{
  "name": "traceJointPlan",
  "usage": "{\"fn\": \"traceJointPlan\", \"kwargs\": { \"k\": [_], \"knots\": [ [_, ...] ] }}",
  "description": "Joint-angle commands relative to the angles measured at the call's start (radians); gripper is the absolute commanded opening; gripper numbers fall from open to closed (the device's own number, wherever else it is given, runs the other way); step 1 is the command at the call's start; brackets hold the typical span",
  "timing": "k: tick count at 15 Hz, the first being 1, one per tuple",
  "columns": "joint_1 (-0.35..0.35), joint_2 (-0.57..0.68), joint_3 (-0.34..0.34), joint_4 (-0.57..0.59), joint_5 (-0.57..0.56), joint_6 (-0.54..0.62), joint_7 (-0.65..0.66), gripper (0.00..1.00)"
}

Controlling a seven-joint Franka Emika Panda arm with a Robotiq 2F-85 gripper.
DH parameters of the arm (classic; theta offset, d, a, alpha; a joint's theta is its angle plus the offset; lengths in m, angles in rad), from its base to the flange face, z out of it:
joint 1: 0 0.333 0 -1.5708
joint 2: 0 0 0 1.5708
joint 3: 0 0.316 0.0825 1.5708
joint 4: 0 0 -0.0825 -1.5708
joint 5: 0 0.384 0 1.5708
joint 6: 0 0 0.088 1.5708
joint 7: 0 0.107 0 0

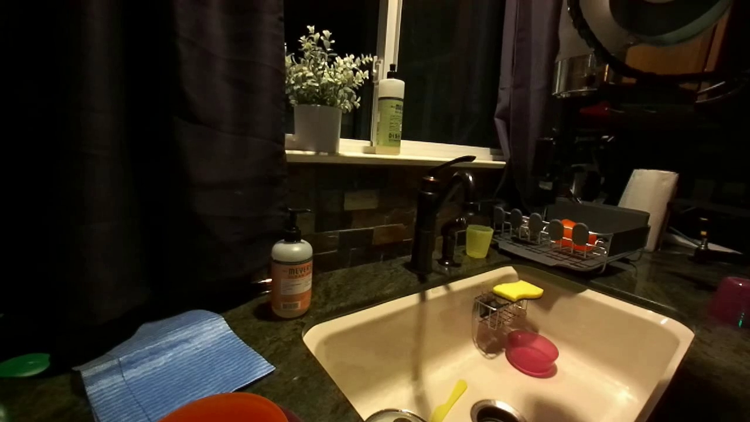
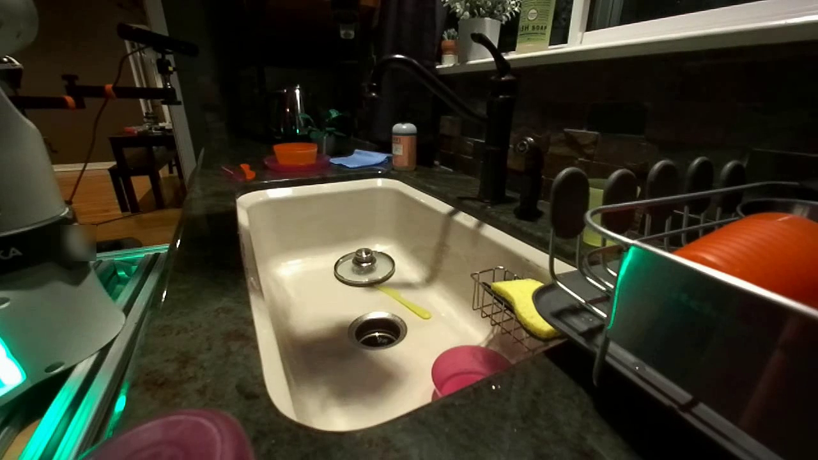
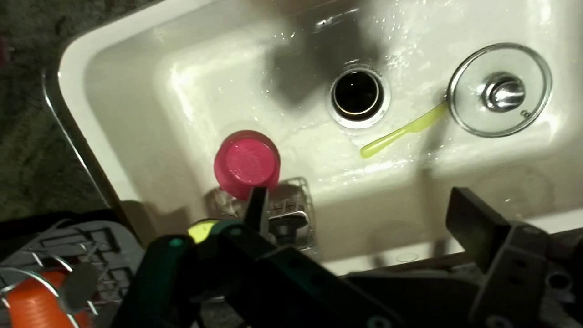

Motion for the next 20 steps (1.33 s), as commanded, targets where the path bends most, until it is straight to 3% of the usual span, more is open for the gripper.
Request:
{"fn": "traceJointPlan", "kwargs": {
  "k": [1, 11, 16, 20],
  "knots": [
    [-0.080, -0.090, -0.032, -0.089, -0.019, 0.031, 0.093, 1.00],
    [-0.380, -0.224, -0.163, -0.212, -0.121, 0.106, 0.249, 1.00],
    [-0.558, -0.140, -0.205, -0.177, -0.206, 0.243, 0.351, 1.00],
    [-0.702, -0.101, -0.191, -0.177, -0.289, 0.308, 0.481, 1.00]
  ]
}}
